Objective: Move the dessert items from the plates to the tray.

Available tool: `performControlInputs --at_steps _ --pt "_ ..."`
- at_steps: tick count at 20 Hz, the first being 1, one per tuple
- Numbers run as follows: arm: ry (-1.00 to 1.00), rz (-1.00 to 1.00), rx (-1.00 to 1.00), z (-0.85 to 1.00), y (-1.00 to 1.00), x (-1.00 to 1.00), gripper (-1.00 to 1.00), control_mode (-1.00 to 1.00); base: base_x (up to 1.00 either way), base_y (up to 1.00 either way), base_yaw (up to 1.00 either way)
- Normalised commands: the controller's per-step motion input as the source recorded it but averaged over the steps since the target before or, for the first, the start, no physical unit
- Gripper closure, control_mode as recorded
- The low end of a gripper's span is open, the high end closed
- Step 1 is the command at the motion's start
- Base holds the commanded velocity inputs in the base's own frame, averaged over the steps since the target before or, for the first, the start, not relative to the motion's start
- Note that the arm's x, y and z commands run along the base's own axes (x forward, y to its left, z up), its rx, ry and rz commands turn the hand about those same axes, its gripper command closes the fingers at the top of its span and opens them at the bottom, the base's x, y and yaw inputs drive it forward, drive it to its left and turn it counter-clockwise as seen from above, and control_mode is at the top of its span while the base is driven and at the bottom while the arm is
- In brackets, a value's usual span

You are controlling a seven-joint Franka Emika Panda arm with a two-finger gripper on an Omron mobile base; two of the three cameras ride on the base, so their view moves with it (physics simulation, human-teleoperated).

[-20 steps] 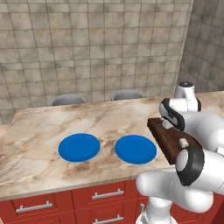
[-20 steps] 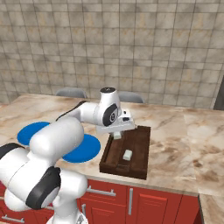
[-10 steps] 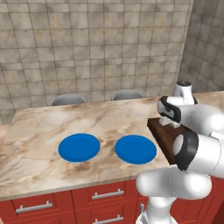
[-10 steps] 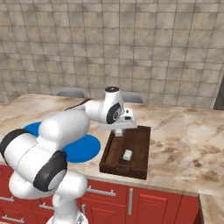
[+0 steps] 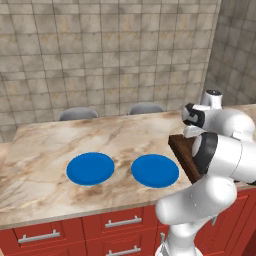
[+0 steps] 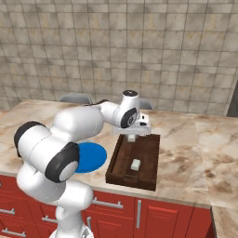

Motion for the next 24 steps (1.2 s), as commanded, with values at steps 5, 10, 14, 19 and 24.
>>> performControlInputs --at_steps 5,10,14,19,24 --pt "0.00 -0.02 0.00 -0.14 -0.14 0.13 1.00 -1.00 0.00 0.00 0.00" --pt "0.00 0.00 0.00 -0.24 -0.10 0.00 1.00 -1.00 0.00 0.00 0.00" --pt "0.00 -0.03 0.00 -0.25 0.00 0.00 1.00 -1.00 0.00 0.00 0.00" --pt "0.00 -0.03 0.00 -0.27 0.00 0.00 1.00 -1.00 0.00 0.00 0.00" --pt "0.00 -0.02 0.00 -0.28 0.00 0.00 1.00 -1.00 0.00 0.00 0.00"
